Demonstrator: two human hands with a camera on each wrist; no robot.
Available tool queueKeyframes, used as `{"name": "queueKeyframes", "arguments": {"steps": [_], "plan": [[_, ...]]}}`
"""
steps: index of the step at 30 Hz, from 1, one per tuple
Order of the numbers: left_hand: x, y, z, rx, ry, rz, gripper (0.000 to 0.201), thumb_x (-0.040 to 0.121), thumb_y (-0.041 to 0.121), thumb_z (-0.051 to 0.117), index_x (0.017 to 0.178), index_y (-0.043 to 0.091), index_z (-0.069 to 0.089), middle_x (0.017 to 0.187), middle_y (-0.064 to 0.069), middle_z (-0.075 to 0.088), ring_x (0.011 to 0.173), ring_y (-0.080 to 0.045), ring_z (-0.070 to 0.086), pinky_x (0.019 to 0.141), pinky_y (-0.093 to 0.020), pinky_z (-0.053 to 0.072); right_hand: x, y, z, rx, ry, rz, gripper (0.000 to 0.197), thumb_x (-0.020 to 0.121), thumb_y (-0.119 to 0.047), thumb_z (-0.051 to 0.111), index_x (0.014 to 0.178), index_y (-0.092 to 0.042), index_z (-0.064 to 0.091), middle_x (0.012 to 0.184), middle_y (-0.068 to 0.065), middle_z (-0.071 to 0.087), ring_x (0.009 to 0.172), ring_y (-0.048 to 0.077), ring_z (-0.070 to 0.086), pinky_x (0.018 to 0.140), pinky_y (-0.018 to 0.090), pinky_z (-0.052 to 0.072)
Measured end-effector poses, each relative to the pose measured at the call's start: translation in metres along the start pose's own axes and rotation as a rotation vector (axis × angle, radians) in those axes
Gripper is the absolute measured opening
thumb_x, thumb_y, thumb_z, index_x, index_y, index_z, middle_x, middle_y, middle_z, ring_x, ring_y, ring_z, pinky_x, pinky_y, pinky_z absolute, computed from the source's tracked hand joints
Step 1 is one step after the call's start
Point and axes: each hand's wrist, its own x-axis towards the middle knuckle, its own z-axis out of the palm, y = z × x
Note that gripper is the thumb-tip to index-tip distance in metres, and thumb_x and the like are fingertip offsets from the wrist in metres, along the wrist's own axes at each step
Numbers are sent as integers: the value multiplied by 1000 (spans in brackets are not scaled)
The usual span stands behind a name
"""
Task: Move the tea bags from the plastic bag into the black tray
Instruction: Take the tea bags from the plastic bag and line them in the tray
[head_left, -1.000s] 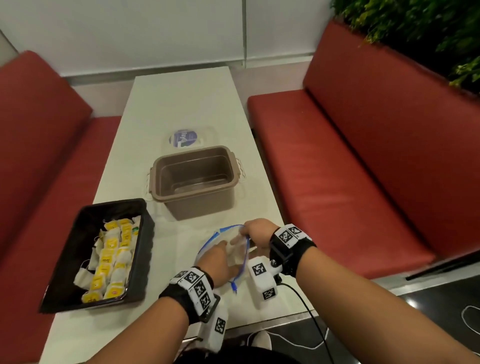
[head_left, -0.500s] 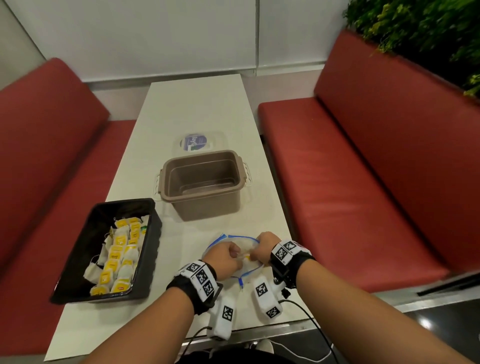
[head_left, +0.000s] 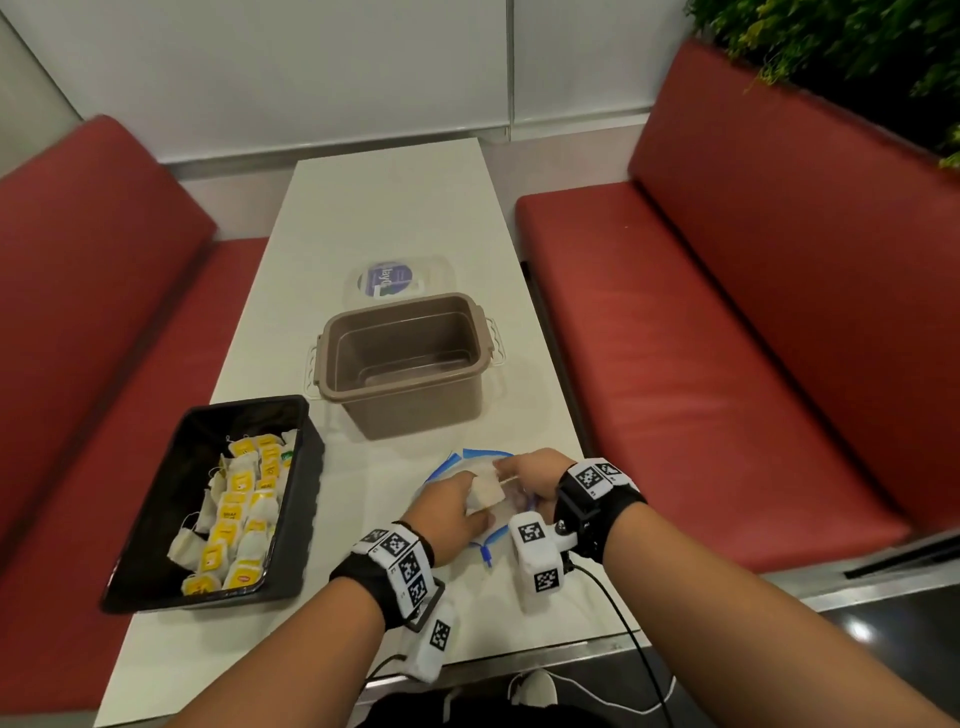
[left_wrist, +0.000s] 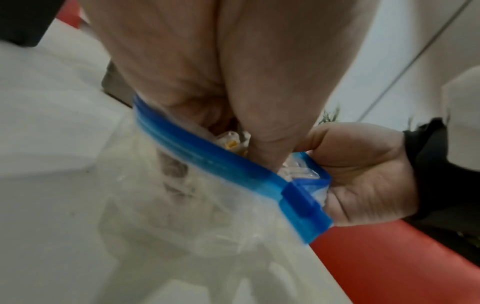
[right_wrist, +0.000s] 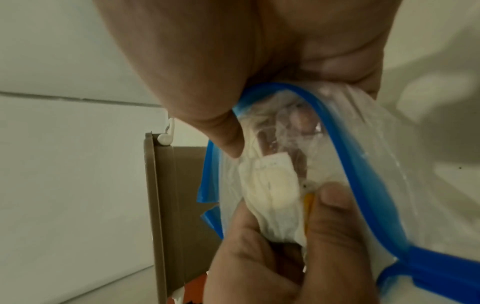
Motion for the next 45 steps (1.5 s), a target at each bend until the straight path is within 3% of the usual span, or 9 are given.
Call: {"name": "queueKeyframes", "arguments": {"steps": [4, 7, 10, 15, 24, 32, 36, 38, 45], "plan": [[-8, 2, -4, -64, 70, 122, 15, 87, 24, 68, 91, 31, 56, 83, 14, 58, 77, -9, 55, 66, -16, 38, -5, 1, -4, 102, 25, -34, 13, 85, -26, 62, 90, -15, 66, 88, 6, 64, 74, 20, 60, 78, 39, 53], [-11, 6, -7, -127, 121, 115, 13, 84, 20, 70, 92, 28, 63, 85, 11, 65, 79, -10, 61, 71, -23, 48, -7, 1, -4, 156, 31, -35, 37, 90, -22, 59, 123, -5, 62, 110, 10, 66, 82, 20, 61, 84, 37, 55], [-9, 2, -9, -269, 240, 29, 16, 83, 16, 73, 92, 27, 66, 81, 10, 68, 74, -5, 63, 66, -14, 49, -24, -8, -3, -161, 89, -32, 39, 98, -17, 48, 136, -5, 54, 135, 14, 57, 111, 29, 61, 97, 33, 48], [-3, -8, -21, -371, 391, -24, 17, 81, 21, 77, 92, 27, 65, 80, 13, 68, 74, 2, 61, 64, -4, 40, -20, -5, 2, -554, 139, -136, 33, 98, -25, 46, 118, -3, 60, 102, 12, 60, 95, 30, 59, 74, 29, 40], [7, -8, -21, -723, 406, -156, 10, 86, 22, 74, 92, 27, 67, 88, -4, 72, 87, -26, 68, 78, -45, 59, -6, 8, 9, -641, 231, -201, 22, 91, -20, 53, 111, -11, 54, 109, 13, 65, 92, 31, 62, 84, 35, 52], [13, -4, -9, -345, 260, -208, 20, 92, 34, 61, 88, 18, 73, 82, 0, 73, 81, -19, 66, 74, -27, 51, -25, -3, 4, -682, 428, -496, 63, 79, -25, 72, 136, -24, 44, 129, 2, 47, 120, 21, 46, 100, 33, 45], [14, -5, -11, -374, 246, -227, 31, 92, 36, 61, 71, 14, 69, 62, 0, 64, 62, -18, 59, 57, -24, 43, -33, -7, 9, -598, 316, -762, 28, 77, -22, 75, 101, -23, 59, 98, -8, 60, 77, 0, 50, 78, 23, 43], [15, -9, -13, -414, 245, -245, 36, 91, 36, 63, 64, 12, 64, 58, -2, 61, 58, -18, 56, 57, -28, 45, -31, -7, 14, -620, 214, -702, 28, 74, -29, 77, 92, -23, 57, 86, -9, 66, 66, 0, 52, 69, 22, 43], [10, -20, -22, -483, 240, -227, 47, 97, 43, 51, 67, 8, 60, 65, -4, 58, 64, -21, 53, 74, -40, 51, -18, -3, 36, -895, 170, -477, 51, 74, -64, 65, 106, -25, 62, 97, -2, 68, 90, 19, 62, 80, 32, 51]]}}
